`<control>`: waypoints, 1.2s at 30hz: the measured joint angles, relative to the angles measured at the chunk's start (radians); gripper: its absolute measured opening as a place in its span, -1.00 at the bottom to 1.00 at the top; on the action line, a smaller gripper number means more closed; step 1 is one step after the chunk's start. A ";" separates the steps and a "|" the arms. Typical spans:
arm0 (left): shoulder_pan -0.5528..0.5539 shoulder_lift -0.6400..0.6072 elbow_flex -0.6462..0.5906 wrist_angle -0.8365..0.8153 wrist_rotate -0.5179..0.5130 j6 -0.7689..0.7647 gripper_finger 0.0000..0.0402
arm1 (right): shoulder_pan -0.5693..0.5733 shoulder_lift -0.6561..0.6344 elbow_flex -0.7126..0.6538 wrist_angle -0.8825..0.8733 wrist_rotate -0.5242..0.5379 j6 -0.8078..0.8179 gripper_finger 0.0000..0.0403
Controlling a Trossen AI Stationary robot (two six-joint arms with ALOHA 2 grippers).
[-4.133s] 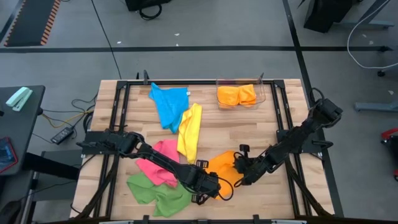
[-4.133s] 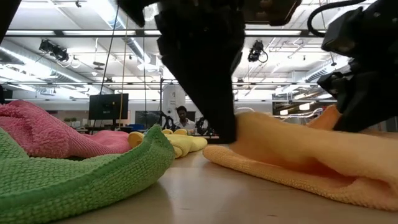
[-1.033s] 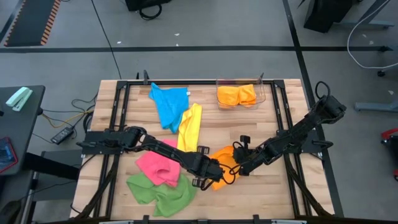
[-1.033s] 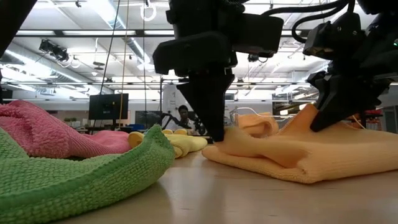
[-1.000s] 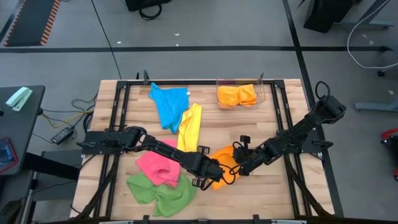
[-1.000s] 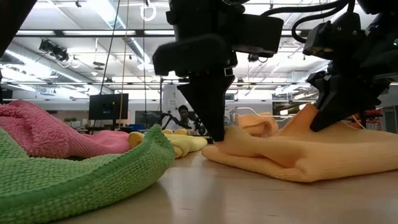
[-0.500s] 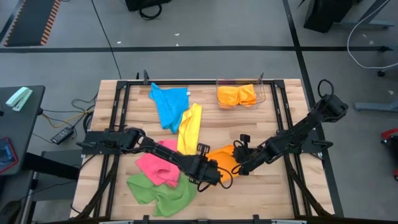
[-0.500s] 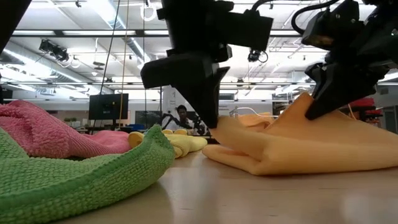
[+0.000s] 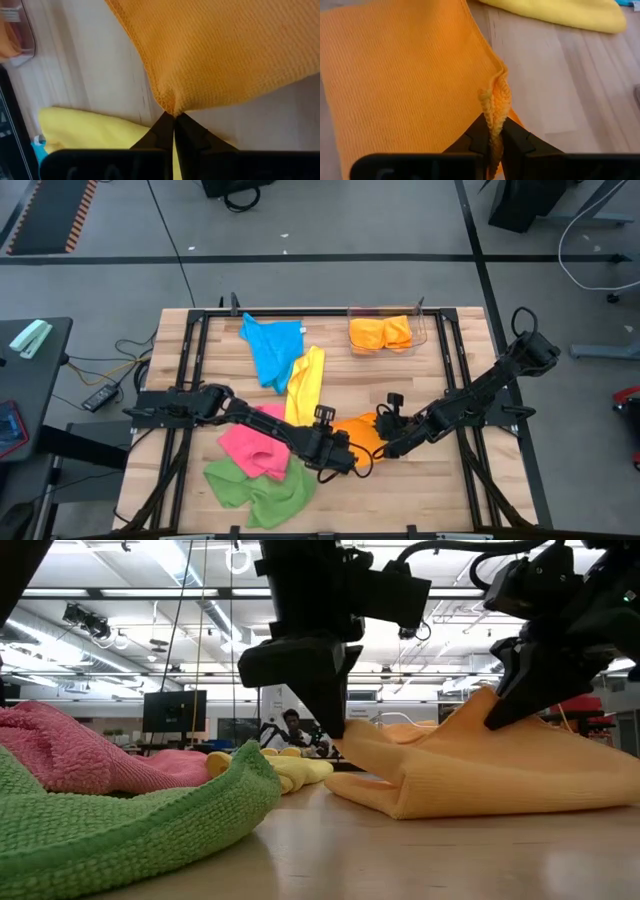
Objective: Fold microfiber towels
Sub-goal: Fold the orange microfiber cloth
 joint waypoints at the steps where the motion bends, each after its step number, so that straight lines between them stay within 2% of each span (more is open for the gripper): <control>1: 0.002 0.000 0.000 0.000 0.000 0.000 -0.94 | -0.004 0.000 0.000 -0.002 0.000 -0.007 -0.80; 10: 0.017 0.007 0.000 -0.014 0.077 -0.034 -0.78 | -0.025 0.004 0.000 -0.002 -0.019 -0.038 -0.80; 19: 0.017 0.007 0.000 -0.039 0.071 -0.100 -0.81 | -0.046 0.004 0.000 -0.016 -0.088 -0.036 -0.77; 22: 0.017 0.007 0.000 -0.038 0.068 -0.105 -0.69 | -0.046 0.004 0.000 -0.048 -0.103 -0.012 -0.66; 30: 0.009 0.003 0.000 -0.044 0.057 -0.123 -0.20 | -0.060 -0.006 0.000 -0.193 -0.106 0.075 -0.24; 36: -0.019 -0.026 0.000 0.002 0.057 -0.133 -0.14 | -0.056 -0.063 0.057 -0.373 -0.142 0.148 -0.10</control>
